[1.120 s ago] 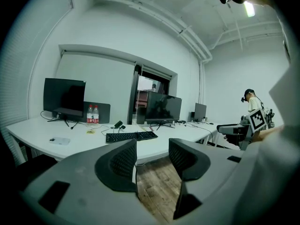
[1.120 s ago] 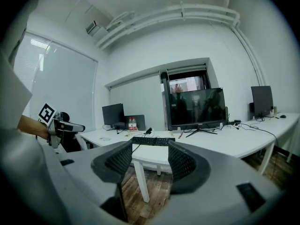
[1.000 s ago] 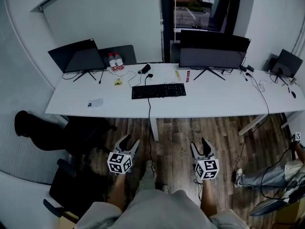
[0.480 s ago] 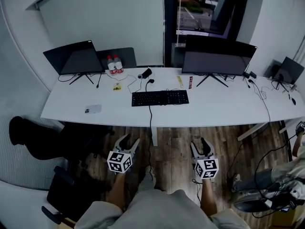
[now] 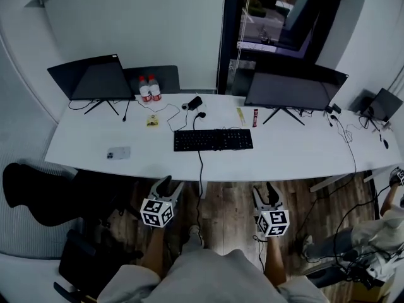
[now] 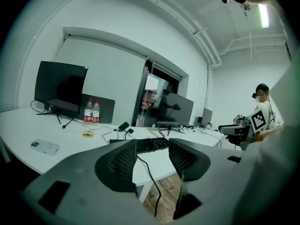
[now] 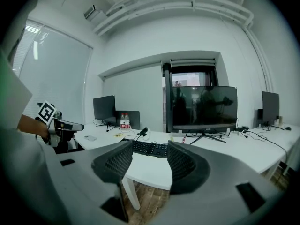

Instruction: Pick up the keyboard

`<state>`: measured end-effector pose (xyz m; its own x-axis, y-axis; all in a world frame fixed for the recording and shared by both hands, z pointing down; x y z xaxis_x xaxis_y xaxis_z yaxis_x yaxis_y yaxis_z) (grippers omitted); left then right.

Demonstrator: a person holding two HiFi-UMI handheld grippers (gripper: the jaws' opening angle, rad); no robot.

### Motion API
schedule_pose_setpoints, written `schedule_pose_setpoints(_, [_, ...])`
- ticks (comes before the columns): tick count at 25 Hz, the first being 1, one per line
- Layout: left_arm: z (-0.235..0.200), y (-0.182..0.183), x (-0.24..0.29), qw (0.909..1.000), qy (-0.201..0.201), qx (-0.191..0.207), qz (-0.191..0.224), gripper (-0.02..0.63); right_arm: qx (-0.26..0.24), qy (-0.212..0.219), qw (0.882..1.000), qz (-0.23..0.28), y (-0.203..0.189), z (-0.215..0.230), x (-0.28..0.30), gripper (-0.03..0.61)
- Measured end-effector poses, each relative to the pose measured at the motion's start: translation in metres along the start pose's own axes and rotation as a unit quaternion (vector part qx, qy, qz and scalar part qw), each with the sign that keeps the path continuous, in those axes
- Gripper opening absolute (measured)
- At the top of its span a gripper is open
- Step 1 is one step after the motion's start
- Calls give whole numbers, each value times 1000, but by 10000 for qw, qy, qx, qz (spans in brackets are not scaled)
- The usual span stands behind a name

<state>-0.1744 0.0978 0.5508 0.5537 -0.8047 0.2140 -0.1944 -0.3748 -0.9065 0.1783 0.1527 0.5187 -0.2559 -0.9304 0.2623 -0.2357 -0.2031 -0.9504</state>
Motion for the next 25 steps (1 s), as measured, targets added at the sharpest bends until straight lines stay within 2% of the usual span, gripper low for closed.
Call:
schedule_pose_setpoints(17, [-76, 42, 81, 9992, -373, -88, -128, 212, -41, -384, 9992, -134, 32, -2, 95, 216])
schedule_pose_setpoints(25, [-92, 43, 98, 9985, -481, -72, -238, 212, 20, -469, 9986, -229, 28, -8, 112, 216])
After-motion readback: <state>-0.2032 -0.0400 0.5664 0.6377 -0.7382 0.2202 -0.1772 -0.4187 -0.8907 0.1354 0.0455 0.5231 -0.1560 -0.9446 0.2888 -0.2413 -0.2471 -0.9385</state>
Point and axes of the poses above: the fingertips, and each gripper's own axes: x forward along the fingers, z to its right, y out of its top, the point moved 5 cm from there along -x, backward along the fingers, and after that the axes turned 9 degrees about -x, right-handed, at the moved point
